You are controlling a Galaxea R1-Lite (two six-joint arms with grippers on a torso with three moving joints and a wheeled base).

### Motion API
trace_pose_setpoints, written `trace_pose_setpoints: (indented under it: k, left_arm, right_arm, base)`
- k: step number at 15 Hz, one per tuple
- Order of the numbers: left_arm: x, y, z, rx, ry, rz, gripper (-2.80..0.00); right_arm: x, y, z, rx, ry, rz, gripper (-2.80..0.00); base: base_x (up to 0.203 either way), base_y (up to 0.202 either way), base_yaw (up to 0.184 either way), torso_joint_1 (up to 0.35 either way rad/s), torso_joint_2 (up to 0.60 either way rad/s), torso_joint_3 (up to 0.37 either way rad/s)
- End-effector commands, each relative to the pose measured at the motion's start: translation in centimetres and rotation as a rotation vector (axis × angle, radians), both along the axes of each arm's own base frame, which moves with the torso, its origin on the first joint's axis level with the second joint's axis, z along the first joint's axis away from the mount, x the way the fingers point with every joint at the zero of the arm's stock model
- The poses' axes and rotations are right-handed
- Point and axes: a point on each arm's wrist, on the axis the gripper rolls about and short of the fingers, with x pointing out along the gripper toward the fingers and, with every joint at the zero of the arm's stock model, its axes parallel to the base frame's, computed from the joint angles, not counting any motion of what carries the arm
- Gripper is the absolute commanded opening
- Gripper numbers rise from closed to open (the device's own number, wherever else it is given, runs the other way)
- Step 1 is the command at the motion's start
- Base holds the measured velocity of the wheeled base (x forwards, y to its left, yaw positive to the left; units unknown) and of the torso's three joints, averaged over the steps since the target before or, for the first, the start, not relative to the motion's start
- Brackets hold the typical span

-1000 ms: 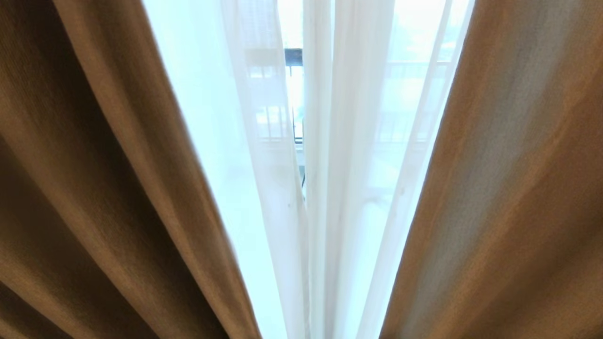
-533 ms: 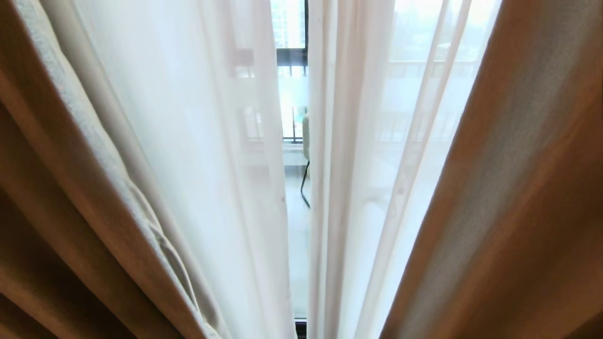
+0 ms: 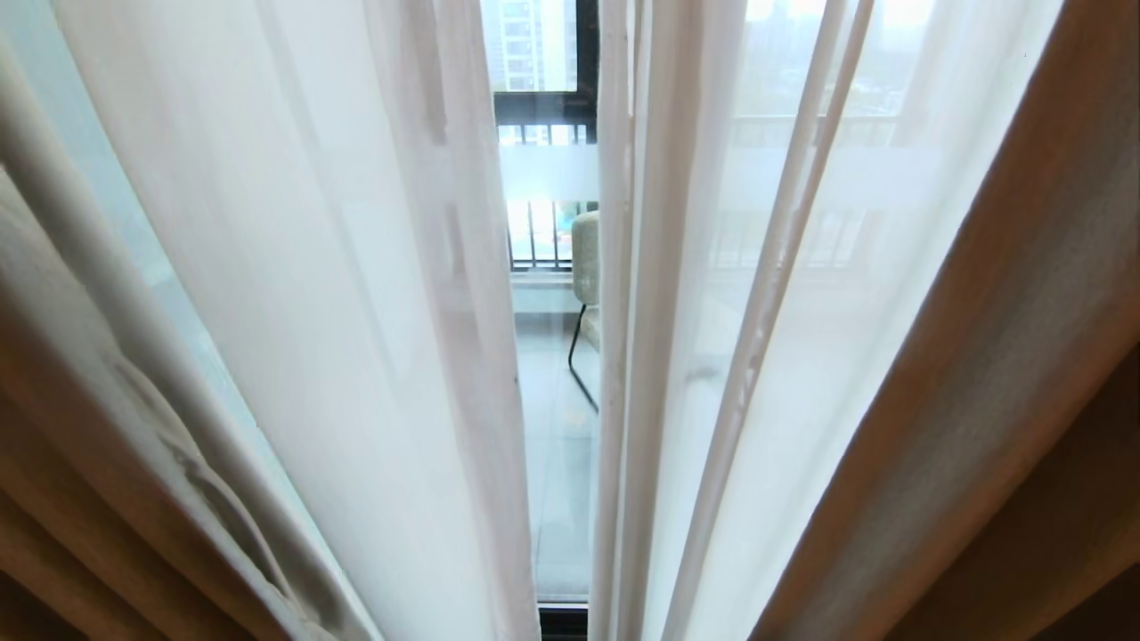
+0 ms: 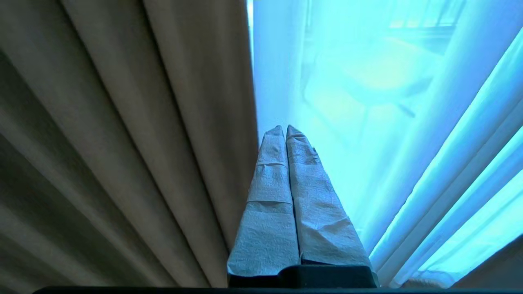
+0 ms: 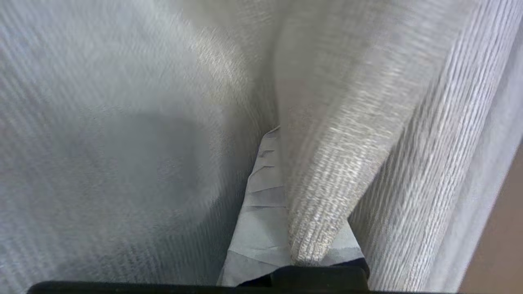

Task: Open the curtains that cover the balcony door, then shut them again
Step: Pull the outer curtains open on both sides

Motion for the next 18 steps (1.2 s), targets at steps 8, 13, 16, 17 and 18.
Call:
trace_pose_setpoints:
  k: [8, 13, 16, 17, 18]
  left_arm:
    - [0.0, 0.0, 0.0, 0.000, 0.000, 0.000, -2.80]
    - [0.0, 0.0, 0.0, 0.000, 0.000, 0.000, -2.80]
    - [0.0, 0.0, 0.0, 0.000, 0.000, 0.002, -2.80]
    - [0.0, 0.0, 0.0, 0.000, 0.000, 0.001, -2.80]
    - [0.0, 0.0, 0.0, 0.000, 0.000, 0.000, -2.80]
  right_arm:
    - [-1.2, 2.4, 0.7, -0.028, -0.021, 0.024, 0.00]
    - [-2.4, 3.8, 0.0, -0.021, -0.016, 0.023, 0.00]
    - [-4.0, 5.7, -0.8, -0.019, -0.012, 0.020, 0.00]
    - [-4.7, 6.5, -1.2, -0.018, -0.010, 0.018, 0.00]
    - [-5.5, 7.4, -1.6, -0.020, -0.011, 0.018, 0.00]
  base:
    - [0.000, 0.000, 0.000, 0.000, 0.00, 0.000]
    - [0.000, 0.000, 0.000, 0.000, 0.00, 0.000]
    - [0.000, 0.000, 0.000, 0.000, 0.00, 0.000]
    - [0.000, 0.000, 0.000, 0.000, 0.00, 0.000]
    - [0.000, 0.000, 0.000, 0.000, 0.00, 0.000]
